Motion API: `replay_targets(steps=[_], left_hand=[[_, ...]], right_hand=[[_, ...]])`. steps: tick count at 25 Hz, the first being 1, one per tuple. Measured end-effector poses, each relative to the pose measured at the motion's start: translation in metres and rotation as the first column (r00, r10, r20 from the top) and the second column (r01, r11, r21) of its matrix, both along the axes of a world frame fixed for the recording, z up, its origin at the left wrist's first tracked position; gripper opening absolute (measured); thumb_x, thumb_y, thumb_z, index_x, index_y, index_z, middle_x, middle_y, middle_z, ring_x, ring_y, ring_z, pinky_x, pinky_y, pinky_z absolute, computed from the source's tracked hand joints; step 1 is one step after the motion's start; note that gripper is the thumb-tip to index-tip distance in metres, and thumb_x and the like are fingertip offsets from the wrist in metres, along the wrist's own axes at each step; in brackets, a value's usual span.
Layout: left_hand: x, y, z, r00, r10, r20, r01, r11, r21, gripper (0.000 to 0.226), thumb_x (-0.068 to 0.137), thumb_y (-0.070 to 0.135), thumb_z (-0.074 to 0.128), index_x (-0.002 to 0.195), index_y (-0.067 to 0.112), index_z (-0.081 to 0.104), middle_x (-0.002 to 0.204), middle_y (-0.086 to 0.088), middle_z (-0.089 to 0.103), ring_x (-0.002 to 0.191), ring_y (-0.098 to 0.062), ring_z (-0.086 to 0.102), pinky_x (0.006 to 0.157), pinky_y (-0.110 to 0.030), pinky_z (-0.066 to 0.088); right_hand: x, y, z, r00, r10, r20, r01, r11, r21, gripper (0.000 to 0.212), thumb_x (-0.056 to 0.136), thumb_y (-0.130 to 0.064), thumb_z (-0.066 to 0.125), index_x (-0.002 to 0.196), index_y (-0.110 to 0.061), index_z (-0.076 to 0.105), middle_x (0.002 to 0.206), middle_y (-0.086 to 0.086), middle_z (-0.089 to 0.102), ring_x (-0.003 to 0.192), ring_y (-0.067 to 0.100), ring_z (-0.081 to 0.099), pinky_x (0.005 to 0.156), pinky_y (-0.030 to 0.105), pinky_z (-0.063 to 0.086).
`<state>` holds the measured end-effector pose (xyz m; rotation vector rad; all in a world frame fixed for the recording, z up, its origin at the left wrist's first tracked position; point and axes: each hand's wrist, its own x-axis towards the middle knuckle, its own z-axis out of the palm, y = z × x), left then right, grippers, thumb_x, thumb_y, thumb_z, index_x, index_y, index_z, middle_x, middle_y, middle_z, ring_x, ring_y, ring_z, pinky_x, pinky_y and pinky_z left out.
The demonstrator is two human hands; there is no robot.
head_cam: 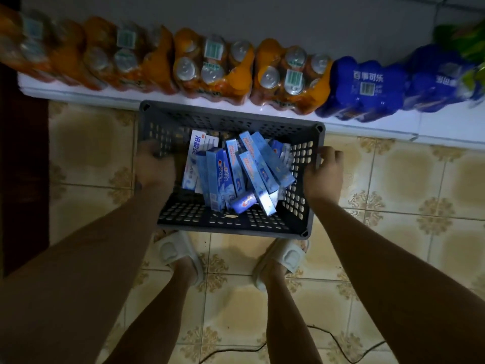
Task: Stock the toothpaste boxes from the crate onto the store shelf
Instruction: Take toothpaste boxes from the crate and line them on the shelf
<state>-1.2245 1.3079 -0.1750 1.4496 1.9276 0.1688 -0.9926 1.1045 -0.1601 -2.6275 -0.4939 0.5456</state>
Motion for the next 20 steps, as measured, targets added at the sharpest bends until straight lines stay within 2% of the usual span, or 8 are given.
replay_targets(steps=[2, 4, 7, 9, 11, 15, 20], left_hand=[[0.018, -0.024, 0.004, 0.990, -0.057, 0.129, 0.078, 0.984, -0.162, 0.026, 0.085, 0.001, 0.061, 0.111, 0.002, 0.062, 0.109, -0.012, 0.066, 0.100, -0.025, 0.063, 0.077, -0.036, 0.052], [0.022, -0.040, -0.027, 0.988, -0.121, 0.099, 0.147, 0.935, -0.323, 0.036, 0.083, 0.002, 0.067, 0.119, 0.005, 0.060, 0.116, -0.011, 0.065, 0.103, -0.025, 0.064, 0.076, -0.032, 0.053], [0.021, -0.058, -0.067, 0.992, 0.006, 0.124, 0.051, 0.891, -0.451, 0.052, 0.079, 0.002, 0.073, 0.125, 0.008, 0.051, 0.118, -0.014, 0.062, 0.108, -0.028, 0.062, 0.082, -0.035, 0.054], [0.022, -0.073, -0.091, 0.991, 0.012, 0.133, 0.045, 0.907, -0.418, 0.058, 0.076, 0.004, 0.078, 0.125, 0.006, 0.049, 0.122, -0.018, 0.061, 0.111, -0.033, 0.062, 0.090, -0.041, 0.055], [0.023, -0.080, -0.116, 0.991, 0.000, 0.132, 0.052, 0.921, -0.386, 0.059, 0.076, 0.009, 0.080, 0.126, 0.004, 0.048, 0.128, -0.019, 0.059, 0.114, -0.035, 0.060, 0.092, -0.045, 0.054], [0.026, -0.091, -0.142, 0.994, -0.094, 0.065, 0.109, 0.944, -0.310, 0.050, 0.081, 0.018, 0.076, 0.120, 0.003, 0.048, 0.123, -0.018, 0.061, 0.111, -0.035, 0.062, 0.084, -0.039, 0.054], [0.019, -0.098, -0.148, 0.984, -0.128, 0.122, 0.153, 0.961, -0.232, 0.037, 0.091, 0.016, 0.066, 0.118, 0.003, 0.045, 0.126, -0.018, 0.059, 0.113, -0.032, 0.061, 0.082, -0.039, 0.055]], right_hand=[[-0.009, 0.010, 0.005, 0.993, 0.103, -0.049, -0.102, 0.995, 0.013, 0.030, 0.089, -0.004, 0.052, 0.118, -0.008, 0.057, 0.121, 0.013, 0.053, 0.101, 0.030, 0.057, 0.075, 0.032, 0.047], [-0.022, 0.016, -0.003, 0.982, 0.131, -0.138, -0.137, 0.990, -0.035, 0.025, 0.092, -0.007, 0.052, 0.117, -0.009, 0.057, 0.119, 0.011, 0.056, 0.101, 0.027, 0.059, 0.072, 0.027, 0.041], [-0.048, 0.018, -0.036, 0.944, 0.141, -0.298, -0.177, 0.979, -0.098, 0.023, 0.095, -0.018, 0.055, 0.118, -0.015, 0.053, 0.119, 0.008, 0.059, 0.106, 0.026, 0.062, 0.074, 0.031, 0.052], [-0.063, 0.020, -0.062, 0.928, 0.163, -0.335, -0.224, 0.962, -0.154, 0.028, 0.096, -0.024, 0.056, 0.122, -0.016, 0.051, 0.123, 0.008, 0.056, 0.111, 0.026, 0.060, 0.083, 0.036, 0.055], [-0.071, 0.023, -0.083, 0.936, 0.177, -0.303, -0.247, 0.946, -0.211, 0.036, 0.095, -0.030, 0.057, 0.126, -0.014, 0.048, 0.127, 0.008, 0.052, 0.115, 0.027, 0.055, 0.087, 0.041, 0.053], [-0.074, 0.025, -0.118, 0.948, 0.202, -0.247, -0.273, 0.914, -0.300, 0.050, 0.091, -0.035, 0.061, 0.132, -0.011, 0.046, 0.130, 0.009, 0.049, 0.121, 0.027, 0.046, 0.093, 0.045, 0.049], [-0.081, 0.024, -0.129, 0.954, 0.261, -0.151, -0.292, 0.922, -0.253, 0.047, 0.092, -0.033, 0.059, 0.129, -0.007, 0.047, 0.127, 0.011, 0.050, 0.121, 0.027, 0.047, 0.098, 0.044, 0.048]])
